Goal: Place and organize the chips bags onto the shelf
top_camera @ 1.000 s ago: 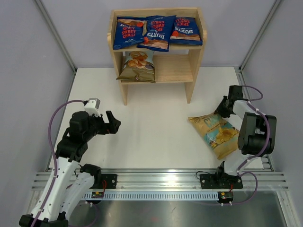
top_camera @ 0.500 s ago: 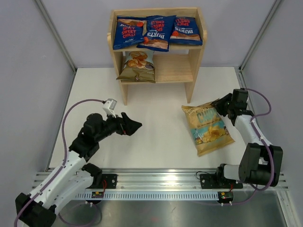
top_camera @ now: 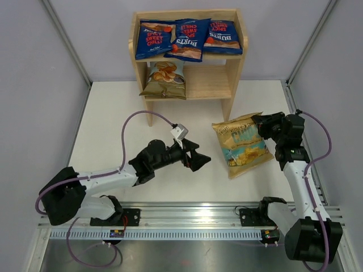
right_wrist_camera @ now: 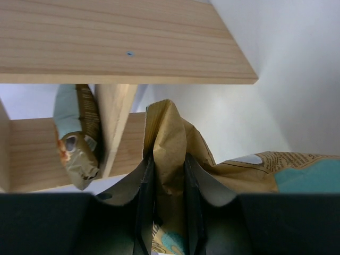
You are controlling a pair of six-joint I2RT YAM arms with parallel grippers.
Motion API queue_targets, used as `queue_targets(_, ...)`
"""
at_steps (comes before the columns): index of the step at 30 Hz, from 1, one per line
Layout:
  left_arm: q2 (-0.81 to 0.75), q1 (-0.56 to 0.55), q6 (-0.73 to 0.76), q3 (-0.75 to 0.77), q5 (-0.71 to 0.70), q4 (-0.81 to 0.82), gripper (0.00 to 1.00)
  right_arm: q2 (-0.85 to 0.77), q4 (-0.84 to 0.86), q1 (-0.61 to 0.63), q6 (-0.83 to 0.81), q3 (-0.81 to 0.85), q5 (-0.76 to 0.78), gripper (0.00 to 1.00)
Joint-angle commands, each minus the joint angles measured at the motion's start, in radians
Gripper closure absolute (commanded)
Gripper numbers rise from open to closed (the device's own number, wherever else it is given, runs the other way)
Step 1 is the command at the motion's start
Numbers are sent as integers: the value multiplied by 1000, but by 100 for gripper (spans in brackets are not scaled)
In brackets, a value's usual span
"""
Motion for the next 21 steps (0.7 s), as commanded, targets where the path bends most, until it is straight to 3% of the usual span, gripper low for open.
queue_targets(1,89,-51,94,102,-67,247,1,-80,53,6,116,25,-28,99)
queue_targets(10,355,-106,173,223,-15,486,1,-207,64,6,270,68,-119,99)
queue_targets(21,447,-173,222,334,-143,515,1,-316,108,6,441,62,-200,100)
